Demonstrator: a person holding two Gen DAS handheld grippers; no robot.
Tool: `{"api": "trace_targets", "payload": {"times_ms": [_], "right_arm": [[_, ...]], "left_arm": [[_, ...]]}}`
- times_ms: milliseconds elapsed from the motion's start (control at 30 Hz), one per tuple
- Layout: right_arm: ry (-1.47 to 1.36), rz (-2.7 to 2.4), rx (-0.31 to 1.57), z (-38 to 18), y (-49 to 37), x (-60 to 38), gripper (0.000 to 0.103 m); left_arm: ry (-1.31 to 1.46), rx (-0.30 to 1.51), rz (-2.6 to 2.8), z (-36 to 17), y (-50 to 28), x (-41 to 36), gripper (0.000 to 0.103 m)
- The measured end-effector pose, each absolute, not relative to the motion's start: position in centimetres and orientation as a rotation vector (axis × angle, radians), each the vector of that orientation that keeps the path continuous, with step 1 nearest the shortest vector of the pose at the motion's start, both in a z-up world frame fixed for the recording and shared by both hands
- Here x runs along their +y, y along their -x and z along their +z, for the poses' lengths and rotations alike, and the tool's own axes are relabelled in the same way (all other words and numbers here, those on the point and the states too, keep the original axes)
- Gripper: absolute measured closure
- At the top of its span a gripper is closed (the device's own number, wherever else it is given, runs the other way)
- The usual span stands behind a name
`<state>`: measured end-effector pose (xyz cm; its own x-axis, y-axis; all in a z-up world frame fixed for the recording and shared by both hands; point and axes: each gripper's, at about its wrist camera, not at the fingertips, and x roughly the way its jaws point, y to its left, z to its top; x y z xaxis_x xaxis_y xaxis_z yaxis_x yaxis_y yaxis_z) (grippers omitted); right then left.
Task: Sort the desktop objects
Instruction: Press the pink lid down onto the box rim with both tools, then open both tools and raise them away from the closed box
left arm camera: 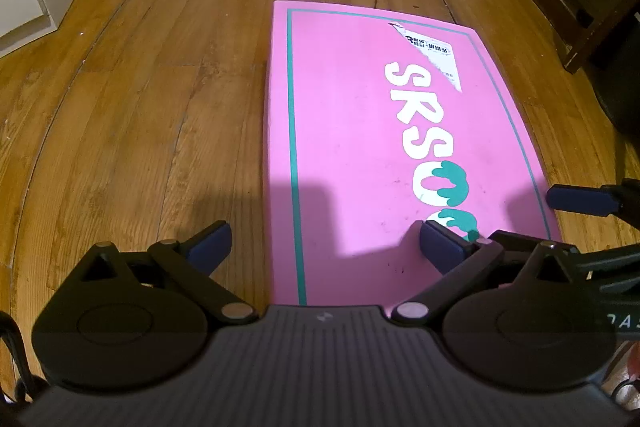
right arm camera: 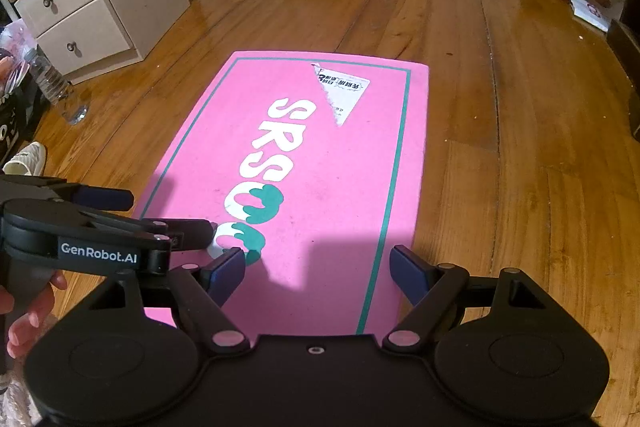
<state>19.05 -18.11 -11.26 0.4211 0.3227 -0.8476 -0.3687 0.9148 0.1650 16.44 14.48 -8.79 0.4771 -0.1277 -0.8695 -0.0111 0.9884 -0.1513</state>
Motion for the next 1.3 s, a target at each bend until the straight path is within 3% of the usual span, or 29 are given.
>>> {"api": "trace_targets", "payload": {"times_ms": [1000,1300], "right_arm": [[0.086,0.432,1.004,-11.4,-18.0,-18.0,0.018],[0.140,0.400,1.003,-11.3,-18.0,-16.8,0.013]], "left_arm": [[0.132,1.045,-0.053,-8.6,-16.2,14.3,0.000],[0.051,1.010,-0.012,-7.2,-15.6,12.6,0.000]]}}
